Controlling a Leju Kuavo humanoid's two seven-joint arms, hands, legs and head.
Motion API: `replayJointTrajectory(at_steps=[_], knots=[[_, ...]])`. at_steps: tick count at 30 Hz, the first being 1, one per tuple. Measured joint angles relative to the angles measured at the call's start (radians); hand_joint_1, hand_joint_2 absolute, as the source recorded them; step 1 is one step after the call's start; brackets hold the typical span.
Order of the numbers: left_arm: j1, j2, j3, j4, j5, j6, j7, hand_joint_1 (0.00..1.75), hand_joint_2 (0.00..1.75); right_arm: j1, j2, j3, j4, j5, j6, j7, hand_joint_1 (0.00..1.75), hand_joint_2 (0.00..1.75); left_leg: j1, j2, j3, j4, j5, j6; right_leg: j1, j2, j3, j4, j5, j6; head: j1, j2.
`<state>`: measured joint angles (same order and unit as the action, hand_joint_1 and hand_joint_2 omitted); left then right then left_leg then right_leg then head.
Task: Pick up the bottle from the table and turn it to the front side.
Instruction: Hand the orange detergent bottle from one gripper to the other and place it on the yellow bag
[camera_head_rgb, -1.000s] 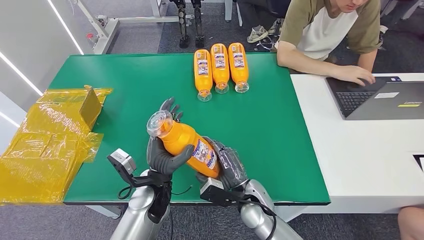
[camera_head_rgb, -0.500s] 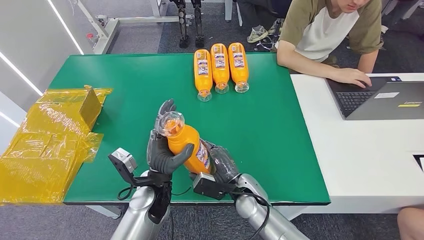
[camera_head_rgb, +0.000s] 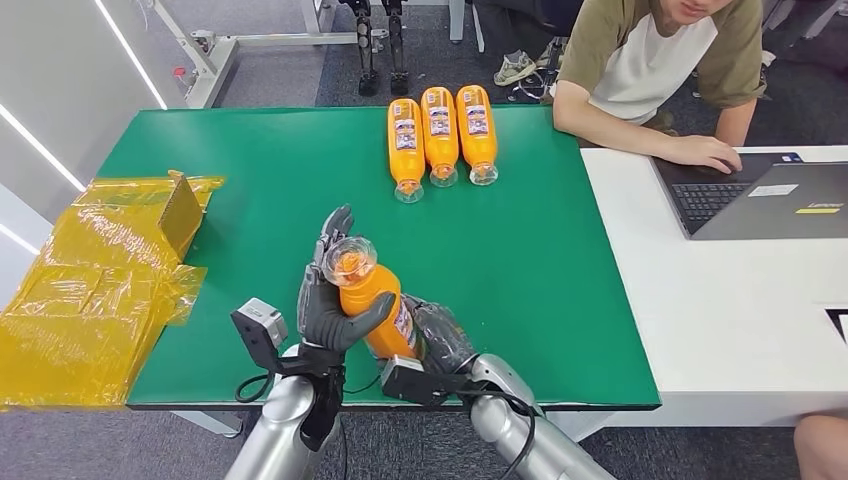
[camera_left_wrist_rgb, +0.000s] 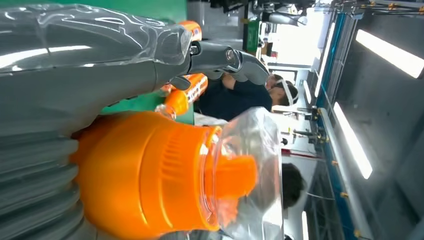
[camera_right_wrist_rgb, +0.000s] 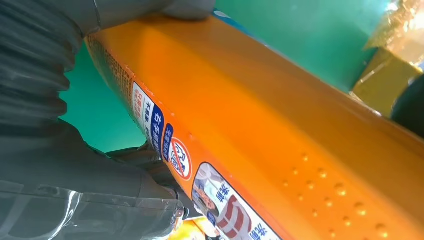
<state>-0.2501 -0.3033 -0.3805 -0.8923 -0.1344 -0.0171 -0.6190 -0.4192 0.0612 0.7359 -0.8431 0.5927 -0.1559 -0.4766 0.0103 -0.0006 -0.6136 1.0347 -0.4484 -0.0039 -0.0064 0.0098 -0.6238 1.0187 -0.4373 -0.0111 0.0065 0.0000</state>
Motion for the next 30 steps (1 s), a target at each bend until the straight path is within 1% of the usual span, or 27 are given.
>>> replayJointTrajectory(at_steps=[1,5,10,23,26,30], knots=[[0.0,0.0,0.0,0.004,-0.012,0.015,0.0,0.04,1.75,0.006,-0.002,0.0,-0.006,0.005,0.004,0.006,1.75,1.75,0.0,0.0,0.0,0.0,0.0,0.0,0.0,0.0,0.0,0.0,0.0,0.0,0.0,0.0],[0.0,0.0,0.0,0.011,-0.047,0.058,0.002,1.75,1.75,0.026,-0.008,0.0,-0.032,0.02,0.014,0.025,1.75,1.75,0.0,0.0,0.0,0.0,0.0,0.0,0.0,0.0,0.0,0.0,0.0,0.0,0.0,0.0],[0.0,0.0,0.0,0.012,-0.071,0.08,0.006,1.75,1.75,0.044,-0.015,-0.004,-0.062,0.028,0.026,0.043,1.75,1.75,0.0,0.0,0.0,0.0,0.0,0.0,0.0,0.0,0.0,0.0,0.0,0.0,0.0,0.0],[0.001,0.0,0.0,0.004,-0.071,0.083,0.012,1.75,1.75,0.083,-0.033,-0.012,-0.108,0.058,0.029,0.064,1.75,1.75,0.0,0.0,0.0,0.0,0.0,0.0,0.0,0.0,0.0,0.0,0.0,0.0,0.0,0.0],[0.0,0.0,0.0,0.004,-0.057,0.09,-0.001,1.75,1.75,0.089,-0.038,-0.013,-0.118,0.06,0.016,0.061,1.75,1.75,0.0,0.0,0.0,0.0,0.0,0.0,0.0,0.0,0.0,0.0,0.0,0.0,0.0,0.0],[-0.001,0.001,0.0,0.007,-0.028,0.095,-0.021,1.75,1.75,0.09,-0.04,-0.019,-0.125,0.07,-0.032,0.052,1.75,1.75,0.0,0.0,0.0,0.0,0.0,0.0,0.0,0.0,0.0,0.0,0.0,0.0,0.0,0.0]])
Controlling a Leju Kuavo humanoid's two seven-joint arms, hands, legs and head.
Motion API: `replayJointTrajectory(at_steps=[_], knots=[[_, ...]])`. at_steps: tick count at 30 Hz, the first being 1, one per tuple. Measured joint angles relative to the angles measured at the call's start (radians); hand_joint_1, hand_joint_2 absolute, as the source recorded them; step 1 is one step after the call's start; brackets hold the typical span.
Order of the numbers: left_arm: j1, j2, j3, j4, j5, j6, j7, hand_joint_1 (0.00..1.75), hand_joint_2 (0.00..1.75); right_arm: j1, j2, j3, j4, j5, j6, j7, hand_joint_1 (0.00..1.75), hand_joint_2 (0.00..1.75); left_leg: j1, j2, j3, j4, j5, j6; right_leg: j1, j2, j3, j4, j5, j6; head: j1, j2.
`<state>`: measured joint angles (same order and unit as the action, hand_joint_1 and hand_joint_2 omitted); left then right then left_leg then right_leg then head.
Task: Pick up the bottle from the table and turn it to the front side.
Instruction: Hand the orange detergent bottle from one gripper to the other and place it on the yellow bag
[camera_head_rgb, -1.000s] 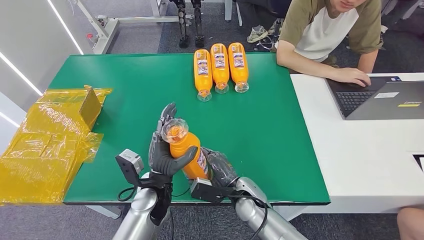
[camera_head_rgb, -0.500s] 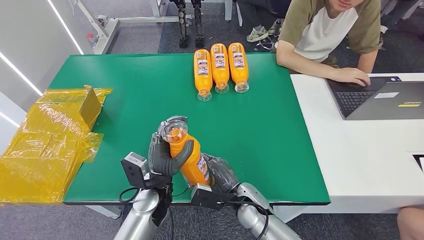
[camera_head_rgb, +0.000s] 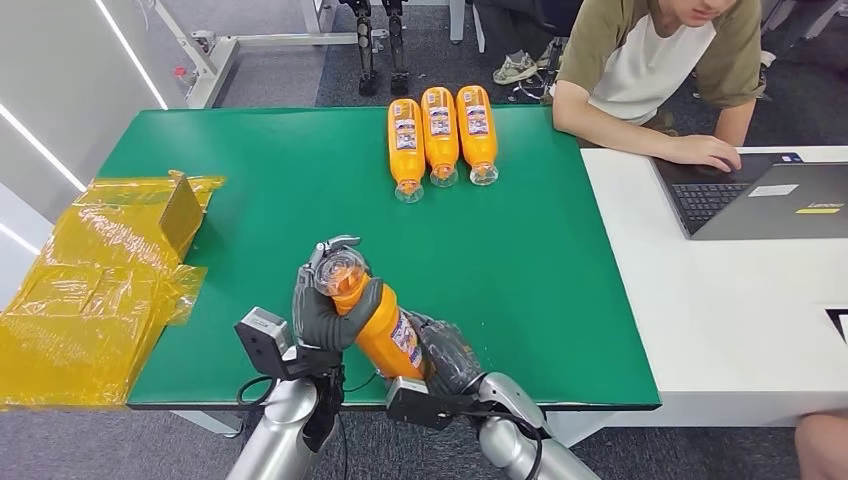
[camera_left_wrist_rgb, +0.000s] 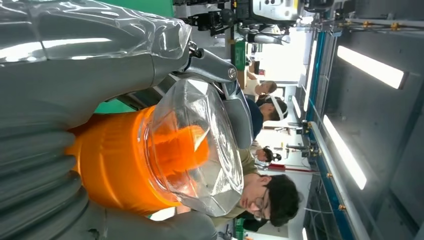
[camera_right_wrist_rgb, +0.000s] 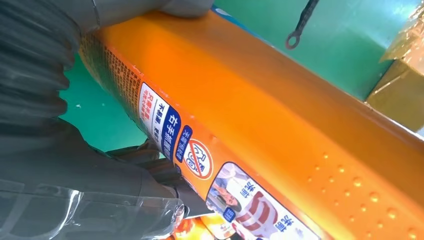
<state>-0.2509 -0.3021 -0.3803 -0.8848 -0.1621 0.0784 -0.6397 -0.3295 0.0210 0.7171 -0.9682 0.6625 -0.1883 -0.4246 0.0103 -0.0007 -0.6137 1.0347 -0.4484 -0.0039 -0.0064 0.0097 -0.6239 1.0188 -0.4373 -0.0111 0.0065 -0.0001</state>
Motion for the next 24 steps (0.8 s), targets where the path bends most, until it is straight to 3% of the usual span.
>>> replayJointTrajectory(at_steps=[2,4,6,8,12,18,24], knots=[[-0.005,0.0,0.0,0.009,0.021,0.003,-0.014,1.75,1.75,0.001,-0.001,-0.004,-0.006,0.004,-0.029,-0.003,1.75,1.75,0.0,0.0,0.0,0.0,0.0,0.0,0.0,0.0,0.0,0.0,0.0,0.0,0.0,0.0],[-0.017,-0.002,0.0,0.026,0.047,0.007,-0.031,1.75,1.75,0.003,-0.003,-0.008,-0.015,0.004,-0.073,-0.007,1.1,1.75,0.0,-0.001,0.0,0.0,0.0,0.0,0.0,-0.001,0.0,0.0,0.0,0.0,0.0,0.0],[-0.036,-0.005,0.0,0.041,0.07,0.014,-0.043,1.75,1.75,0.005,-0.003,-0.016,-0.03,0.003,-0.134,-0.011,0.27,1.75,0.0,-0.001,0.0,0.0,0.0,0.0,0.0,-0.001,0.0,0.0,0.0,0.0,0.0,0.0],[-0.054,-0.01,0.0,0.051,0.091,0.025,-0.049,1.75,1.75,0.006,-0.003,-0.025,-0.051,-0.002,-0.202,-0.022,0.04,1.75,0.0,-0.001,0.0,0.0,0.0,0.0,0.0,-0.001,0.0,0.0,0.0,0.0,0.001,0.0],[-0.066,-0.013,0.0,0.074,0.132,0.077,-0.052,1.75,1.75,-0.009,0.005,-0.038,-0.116,-0.081,-0.307,-0.071,0.0,1.75,0.0,0.0,0.0,0.0,0.0,0.0,0.0,0.0,0.0,0.0,0.0,0.0,0.0,0.0],[-0.06,-0.006,0.0,0.059,0.158,0.181,-0.056,1.75,1.75,-0.044,0.008,-0.061,-0.163,-0.214,-0.388,-0.127,0.0,1.75,0.0,-0.001,0.0,0.0,0.0,0.0,0.0,0.0,0.0,0.001,0.0,0.0,0.0,0.0],[-0.05,0.04,0.014,-0.045,0.104,0.339,-0.039,1.75,1.75,0.0,0.012,-0.06,-0.206,-0.23,-0.457,-0.158,0.0,1.75,0.001,-0.001,0.0,0.0,0.0,-0.001,0.0,-0.001,0.0,0.001,0.0,0.0,0.0,0.0]])
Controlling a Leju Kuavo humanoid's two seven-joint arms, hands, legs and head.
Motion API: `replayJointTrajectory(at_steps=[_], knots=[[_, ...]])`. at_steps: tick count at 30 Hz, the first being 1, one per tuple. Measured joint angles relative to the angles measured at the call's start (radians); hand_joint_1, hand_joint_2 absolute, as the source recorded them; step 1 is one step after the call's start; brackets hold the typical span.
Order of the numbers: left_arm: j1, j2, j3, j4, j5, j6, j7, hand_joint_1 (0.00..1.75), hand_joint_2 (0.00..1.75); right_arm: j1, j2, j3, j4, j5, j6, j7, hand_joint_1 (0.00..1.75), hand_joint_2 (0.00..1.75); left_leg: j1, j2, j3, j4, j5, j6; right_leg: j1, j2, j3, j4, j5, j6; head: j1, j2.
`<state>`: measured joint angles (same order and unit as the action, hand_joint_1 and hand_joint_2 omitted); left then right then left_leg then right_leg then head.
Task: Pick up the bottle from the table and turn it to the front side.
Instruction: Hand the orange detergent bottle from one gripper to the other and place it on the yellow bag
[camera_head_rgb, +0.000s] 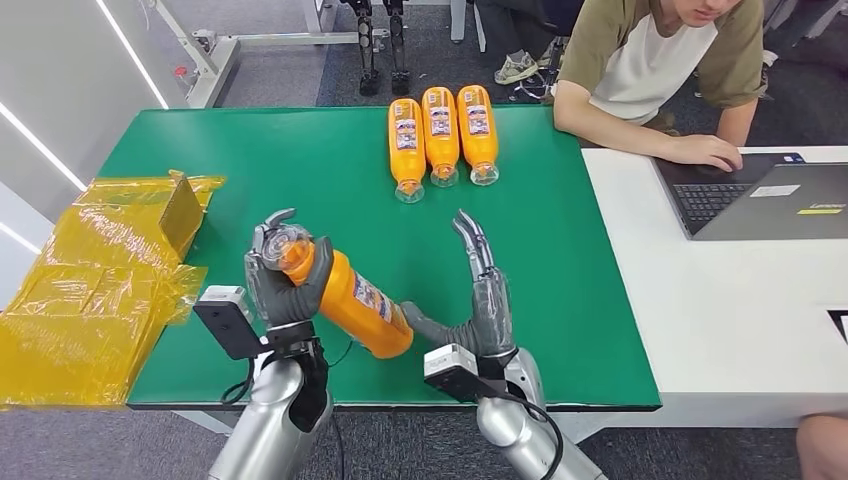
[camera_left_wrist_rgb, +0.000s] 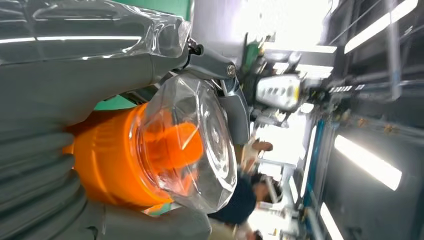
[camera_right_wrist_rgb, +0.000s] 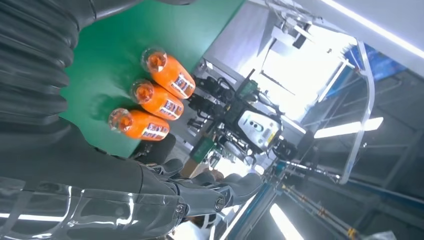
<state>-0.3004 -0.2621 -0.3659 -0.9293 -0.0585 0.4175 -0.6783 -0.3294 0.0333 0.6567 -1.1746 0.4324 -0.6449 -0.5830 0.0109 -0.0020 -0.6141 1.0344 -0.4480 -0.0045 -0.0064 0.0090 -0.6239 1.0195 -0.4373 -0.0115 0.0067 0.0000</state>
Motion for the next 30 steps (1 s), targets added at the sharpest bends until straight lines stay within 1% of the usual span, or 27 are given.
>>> replayJointTrajectory(at_steps=[5,9,11,13,15,16,18,19,20,22,24,25,27,30], knots=[[0.02,0.043,0.044,-0.123,-0.129,0.136,0.023,1.75,1.75,0.073,0.004,0.0,-0.06,0.016,-0.023,-0.011,0.0,1.75,0.0,0.0,0.0,0.0,0.0,0.0,0.0,0.0,0.0,0.0,-0.001,-0.001,0.0,0.0],[0.014,0.079,0.081,-0.193,-0.262,0.221,0.066,1.75,1.75,0.138,0.01,-0.014,-0.121,0.004,-0.024,-0.054,0.0,1.75,0.0,-0.001,0.0,0.0,0.0,0.0,0.0,-0.001,0.0,0.0,-0.001,-0.001,0.0,0.0],[-0.001,0.1,0.107,-0.207,-0.39,0.264,0.107,1.75,1.75,0.172,0.014,-0.024,-0.156,-0.015,-0.024,-0.085,0.0,1.75,0.0,-0.001,0.0,0.0,0.0,0.0,0.0,0.0,0.0,0.0,-0.001,-0.001,0.0,0.0],[-0.034,0.125,0.154,-0.199,-0.579,0.277,0.157,1.75,1.75,0.206,0.021,-0.033,-0.195,-0.028,-0.024,-0.105,0.0,1.75,0.0,-0.001,0.0,0.0,0.0,-0.001,0.0,-0.001,0.0,0.0,-0.001,-0.001,0.0,0.0],[-0.085,0.156,0.22,-0.162,-0.765,0.278,0.183,1.75,1.75,0.237,0.028,-0.04,-0.234,-0.034,-0.024,-0.113,0.0,1.75,0.0,0.0,0.0,-0.001,0.001,-0.002,0.0,0.0,0.0,0.0,-0.001,-0.001,0.0,0.0],[-0.11,0.169,0.256,-0.137,-0.824,0.278,0.181,1.75,1.75,0.25,0.031,-0.042,-0.251,-0.036,-0.024,-0.114,0.0,1.75,0.0,0.0,0.001,-0.001,0.001,-0.002,0.0,0.0,0.0,0.0,0.0,-0.002,0.0,0.0],[-0.151,0.188,0.32,-0.092,-0.87,0.278,0.164,1.75,1.75,0.269,0.034,-0.045,-0.278,-0.035,-0.024,-0.115,0.0,1.75,0.0,0.002,0.002,-0.001,0.002,-0.002,0.0,0.001,0.0,0.001,0.0,-0.002,0.0,0.0],[-0.164,0.194,0.343,-0.075,-0.894,0.278,0.174,1.75,1.75,0.277,0.035,-0.047,-0.29,-0.039,-0.024,-0.115,0.0,1.75,0.0,0.002,0.002,-0.001,0.002,-0.003,0.0,0.001,0.0,0.001,0.0,-0.002,0.0,0.0],[-0.174,0.201,0.365,-0.061,-0.942,0.278,0.198,1.75,1.75,0.283,0.036,-0.048,-0.301,-0.045,-0.024,-0.115,0.0,1.75,0.0,0.002,0.002,-0.001,0.002,-0.003,0.0,0.001,0.0,0.001,0.0,-0.002,0.0,0.0],[-0.187,0.221,0.396,-0.033,-1.115,0.278,0.287,1.75,1.75,0.292,0.039,-0.05,-0.326,-0.068,-0.024,-0.115,0.0,1.75,0.0,0.002,0.001,-0.001,0.002,-0.003,0.0,0.001,0.0,0.001,0.0,-0.002,0.0,0.0],[-0.211,0.254,0.412,0.02,-1.288,0.278,0.38,1.75,1.75,0.298,0.043,-0.052,-0.353,-0.092,-0.024,-0.116,0.0,1.75,0.0,0.002,0.002,-0.001,0.002,-0.003,0.0,0.002,0.0,0.001,0.0,-0.002,0.0,0.0],[-0.228,0.273,0.415,0.059,-1.349,0.278,0.417,1.75,1.75,0.3,0.044,-0.052,-0.365,-0.1,-0.024,-0.116,0.0,1.75,0.0,0.002,0.002,-0.001,0.002,-0.003,0.0,0.002,0.0,0.001,0.0,-0.003,0.0,0.0],[-0.269,0.313,0.415,0.155,-1.438,0.278,0.481,1.75,1.75,0.303,0.045,-0.052,-0.384,-0.108,-0.024,-0.117,0.0,1.75,0.0,0.002,0.002,-0.001,0.002,-0.003,0.0,0.002,0.0,0.001,0.0,-0.003,0.0,0.0],[-0.321,0.356,0.394,0.294,-1.495,0.266,0.543,1.75,1.75,0.303,0.046,-0.052,-0.402,-0.109,-0.024,-0.118,0.0,1.75,0.0,0.002,0.002,-0.001,0.002,-0.004,0.0,0.002,0.0,0.001,0.0,-0.003,0.0,0.0]])
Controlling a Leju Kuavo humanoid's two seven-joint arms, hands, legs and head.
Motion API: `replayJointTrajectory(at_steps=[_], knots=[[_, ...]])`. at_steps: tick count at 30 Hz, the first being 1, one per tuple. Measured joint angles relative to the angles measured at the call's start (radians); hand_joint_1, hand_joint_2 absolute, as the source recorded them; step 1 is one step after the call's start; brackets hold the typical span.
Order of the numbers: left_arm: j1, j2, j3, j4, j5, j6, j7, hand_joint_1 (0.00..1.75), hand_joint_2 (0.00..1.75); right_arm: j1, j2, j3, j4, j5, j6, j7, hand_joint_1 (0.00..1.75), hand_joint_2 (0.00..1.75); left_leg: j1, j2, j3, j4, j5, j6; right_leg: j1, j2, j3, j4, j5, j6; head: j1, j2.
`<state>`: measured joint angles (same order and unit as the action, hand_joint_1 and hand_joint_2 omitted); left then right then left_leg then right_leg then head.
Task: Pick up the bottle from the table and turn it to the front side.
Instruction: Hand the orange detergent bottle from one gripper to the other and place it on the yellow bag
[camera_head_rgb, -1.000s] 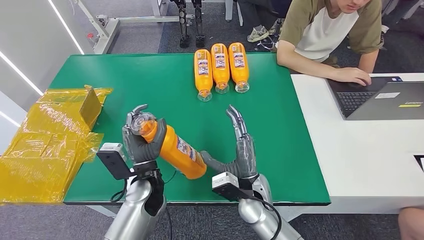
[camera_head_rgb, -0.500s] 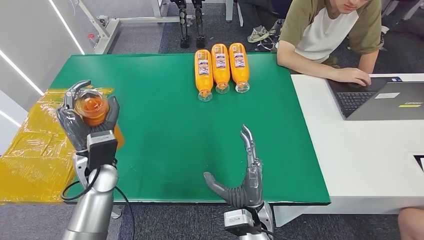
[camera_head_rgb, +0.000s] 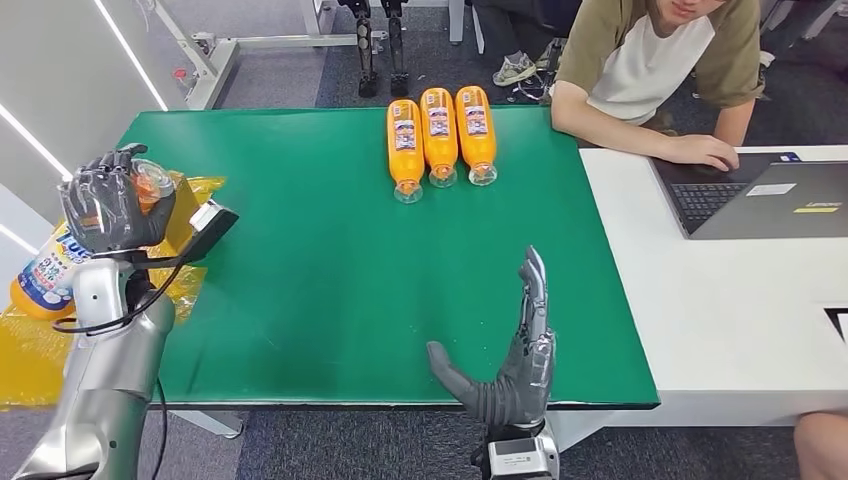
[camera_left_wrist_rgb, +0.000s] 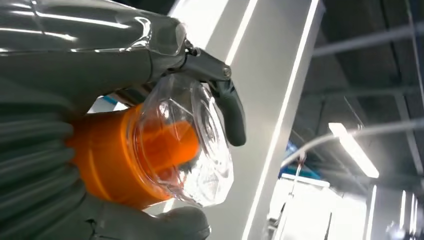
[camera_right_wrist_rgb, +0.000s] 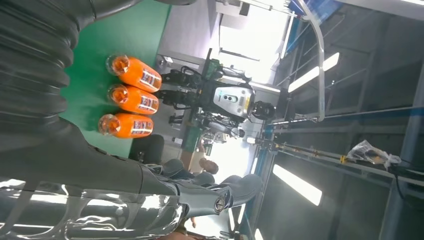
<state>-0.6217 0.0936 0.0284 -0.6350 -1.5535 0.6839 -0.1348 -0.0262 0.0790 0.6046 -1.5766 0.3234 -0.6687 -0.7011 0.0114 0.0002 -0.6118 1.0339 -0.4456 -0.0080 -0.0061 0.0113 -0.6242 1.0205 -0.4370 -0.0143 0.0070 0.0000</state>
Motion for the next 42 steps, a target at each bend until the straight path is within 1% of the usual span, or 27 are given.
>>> replayJointTrajectory(at_steps=[3,7,10,14,17,23,26,29,30,32,33,34,37,42], knots=[[-0.038,0.027,-0.074,0.118,-0.012,-0.05,0.043,1.75,1.75,-0.001,0.0,0.0,-0.01,-0.004,0.0,0.0,0.0,1.75,0.0,0.0,0.0,0.0,0.0,0.0,0.0,0.0,0.0,0.0,0.0,0.0,0.0,0.0],[-0.053,0.038,-0.205,0.219,-0.014,-0.099,0.046,1.75,1.75,-0.004,0.002,0.0,-0.014,-0.017,0.0,0.0,0.0,1.75,-0.001,0.0,-0.001,0.0,0.0,0.0,0.0,0.0,0.0,0.0,0.0,0.0,0.0,0.0],[-0.05,0.041,-0.286,0.262,-0.014,-0.111,0.03,1.75,1.75,-0.013,0.003,0.0,-0.013,-0.023,0.0,0.0,0.0,1.75,0.0,0.0,-0.001,0.0,0.0,0.0,0.0,0.0,0.0,-0.001,0.0,0.0,0.0,0.0],[-0.044,0.045,-0.375,0.301,-0.014,-0.135,-0.004,1.75,1.75,-0.036,0.003,0.006,-0.004,-0.05,0.0,0.0,0.0,1.75,0.0,0.0,-0.001,0.0,0.0,0.0,0.0,0.0,0.0,-0.001,0.0,0.0,0.0,0.0],[-0.031,0.048,-0.438,0.317,-0.014,-0.14,-0.012,1.75,1.75,-0.055,0.003,0.012,0.007,-0.058,0.0,0.0,0.0,1.75,0.0,0.0,-0.001,0.0,0.0,0.0,0.0,0.0,0.0,0.0,0.0,0.0,0.0,0.0],[-0.011,0.048,-0.509,0.334,-0.014,-0.155,-0.021,1.75,1.75,-0.072,0.003,0.02,0.025,-0.071,0.0,0.0,0.0,1.75,0.0,0.0,-0.001,0.0,0.0,0.0,0.0,0.0,0.0,0.0,0.0,0.0,0.0,0.0],[0.008,0.043,-0.541,0.34,-0.012,-0.163,-0.008,1.75,1.75,-0.081,0.003,0.03,0.041,-0.072,0.0,0.0,0.0,1.75,0.0,0.0,-0.001,0.0,0.0,0.0,0.0,0.0,0.0,0.0,0.0,0.0,0.0,0.0],[0.026,0.036,-0.552,0.347,-0.007,-0.178,0.006,1.75,1.75,-0.085,0.003,0.042,0.055,-0.07,0.0,0.0,0.0,1.75,0.0,0.0,-0.001,0.0,0.0,0.0,0.0,0.0,0.0,0.0,0.0,0.0,0.0,0.0],[0.031,0.034,-0.552,0.349,-0.005,-0.18,0.009,1.71,1.75,-0.085,0.003,0.044,0.058,-0.07,0.0,0.0,0.0,1.75,0.0,0.0,-0.001,0.0,0.0,0.0,0.0,0.0,0.0,0.0,0.0,0.0,0.0,0.0],[0.038,0.033,-0.552,0.353,0.0,-0.19,0.015,0.83,1.75,-0.085,0.003,0.047,0.064,-0.069,0.0,0.0,0.0,1.75,0.0,0.0,-0.001,0.0,0.0,0.0,0.0,0.0,-0.001,0.0,0.0,0.0,0.0,0.0],[0.04,0.033,-0.552,0.355,0.007,-0.205,0.024,0.4,1.75,-0.086,0.003,0.047,0.066,-0.069,0.0,0.0,0.0,1.75,0.0,0.0,-0.001,0.0,0.0,0.0,0.0,-0.001,0.0,0.0,0.0,0.0,0.0,0.0],[0.041,0.033,-0.552,0.357,0.019,-0.231,0.037,0.0,1.75,-0.086,0.003,0.047,0.068,-0.068,0.0,0.0,0.0,1.75,0.0,0.0,-0.001,0.0,0.0,0.0,0.0,-0.001,0.0,0.0,0.0,0.0,0.0,0.0],[0.041,0.03,-0.544,0.362,0.082,-0.317,0.075,0.0,1.75,-0.086,0.003,0.048,0.072,-0.065,0.001,0.004,0.0,1.75,0.0,0.0,-0.001,0.0,0.0,0.0,0.0,-0.001,0.0,0.0,0.0,0.0,0.0,0.0],[0.031,0.022,-0.508,0.362,0.15,-0.372,0.081,0.0,1.75,-0.086,0.003,0.048,0.073,-0.056,0.002,0.007,0.0,1.75,0.0,0.0,0.0,0.0,0.0,0.0,0.0,0.0,0.0,0.0,0.0,-0.001,0.0,0.0]])
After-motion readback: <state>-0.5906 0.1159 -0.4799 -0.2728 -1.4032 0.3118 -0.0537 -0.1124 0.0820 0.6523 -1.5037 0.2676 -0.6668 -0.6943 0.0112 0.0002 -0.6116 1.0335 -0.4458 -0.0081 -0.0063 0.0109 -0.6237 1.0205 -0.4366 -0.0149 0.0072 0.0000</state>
